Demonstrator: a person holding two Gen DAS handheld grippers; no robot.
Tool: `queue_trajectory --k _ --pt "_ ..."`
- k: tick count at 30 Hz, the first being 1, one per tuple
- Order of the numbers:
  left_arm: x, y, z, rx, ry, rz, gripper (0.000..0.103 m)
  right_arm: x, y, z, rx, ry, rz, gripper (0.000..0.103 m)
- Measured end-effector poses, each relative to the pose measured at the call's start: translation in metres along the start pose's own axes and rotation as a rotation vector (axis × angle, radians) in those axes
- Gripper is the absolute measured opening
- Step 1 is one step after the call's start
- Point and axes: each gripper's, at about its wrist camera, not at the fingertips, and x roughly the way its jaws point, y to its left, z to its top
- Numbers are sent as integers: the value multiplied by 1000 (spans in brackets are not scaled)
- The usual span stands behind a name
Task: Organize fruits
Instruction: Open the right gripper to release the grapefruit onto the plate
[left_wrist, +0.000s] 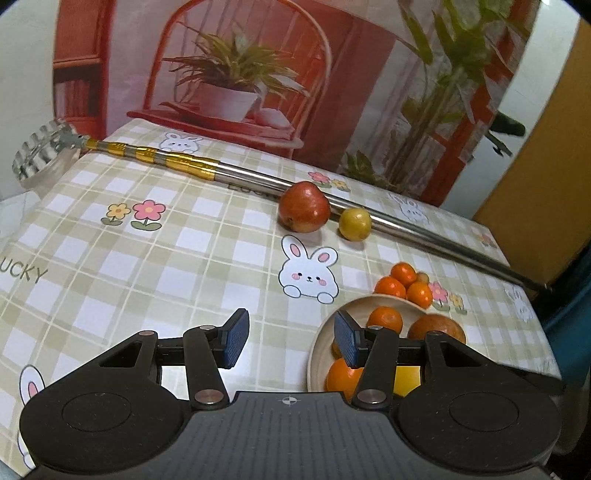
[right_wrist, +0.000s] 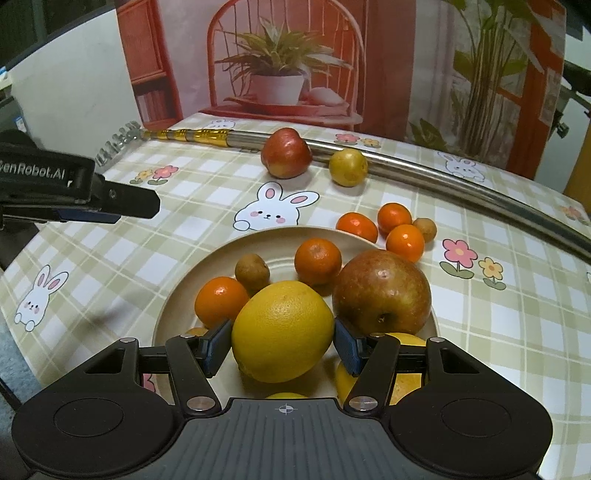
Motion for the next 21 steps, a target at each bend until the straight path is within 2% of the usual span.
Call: queue_trajectory --k 3,9,17,21 --pt "3 0 -2 -41 12 -6 53 2 4 -2 -19 -5 -10 56" --pt "6 -9 -8 -30 24 26 53 3 8 -6 -50 -24 -26 56" --pt "5 -10 -10 -41 21 44 53 -4 -1 -8 18 -68 -3 55" --pt "2 -10 -13 -47 14 51 53 -17 -7 -13 65 -136 19 55"
